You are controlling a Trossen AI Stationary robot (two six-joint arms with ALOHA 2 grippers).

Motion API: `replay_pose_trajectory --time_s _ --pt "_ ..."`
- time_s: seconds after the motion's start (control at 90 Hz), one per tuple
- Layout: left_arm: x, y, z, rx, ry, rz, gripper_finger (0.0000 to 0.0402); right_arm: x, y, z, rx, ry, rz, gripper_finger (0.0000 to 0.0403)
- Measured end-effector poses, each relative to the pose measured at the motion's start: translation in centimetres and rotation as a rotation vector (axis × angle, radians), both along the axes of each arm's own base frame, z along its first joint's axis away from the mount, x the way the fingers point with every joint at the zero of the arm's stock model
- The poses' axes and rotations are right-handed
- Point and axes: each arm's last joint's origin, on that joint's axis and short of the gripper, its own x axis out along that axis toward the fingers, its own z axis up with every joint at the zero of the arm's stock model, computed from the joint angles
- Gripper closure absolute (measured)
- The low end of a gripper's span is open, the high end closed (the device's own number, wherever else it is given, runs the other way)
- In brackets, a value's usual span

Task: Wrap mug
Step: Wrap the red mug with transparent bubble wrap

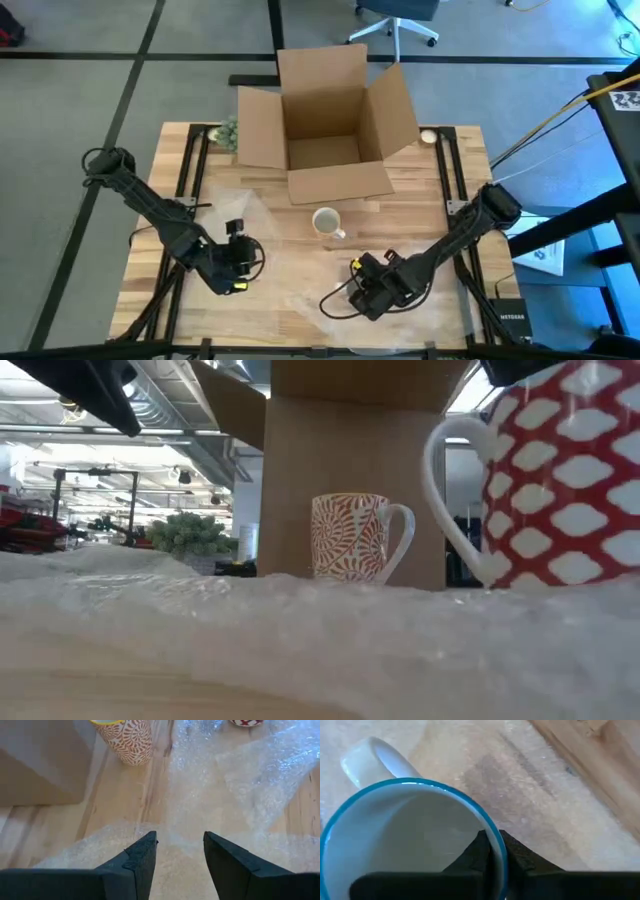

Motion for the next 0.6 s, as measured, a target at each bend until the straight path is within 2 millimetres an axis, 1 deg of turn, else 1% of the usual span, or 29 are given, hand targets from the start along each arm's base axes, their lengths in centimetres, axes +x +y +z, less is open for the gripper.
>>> replay_pose_trajectory --time_s 0.178,0.356,0.456,0.6 --pt "0.0 0.0 0.0 -0.055 -0.001 0.042 0.0254 0.1 0.0 -0.3 -0.010 -0.028 0.016 0.0335" --pt "0.1 0.1 0.0 -0.055 0.001 0.043 0.0254 0.2 0.0 0.0 -0.018 -0.021 0.028 0.0257" --pt "0.1 0.2 0.0 -0.052 0.004 0.040 0.0254 0.2 0.1 1.5 -0.016 -0.020 0.048 0.0209" --pt "0.3 0.4 0.0 -0.061 0.004 0.053 0.0244 -0.3 0.1 5.1 0.025 -0.006 0.080 0.0160"
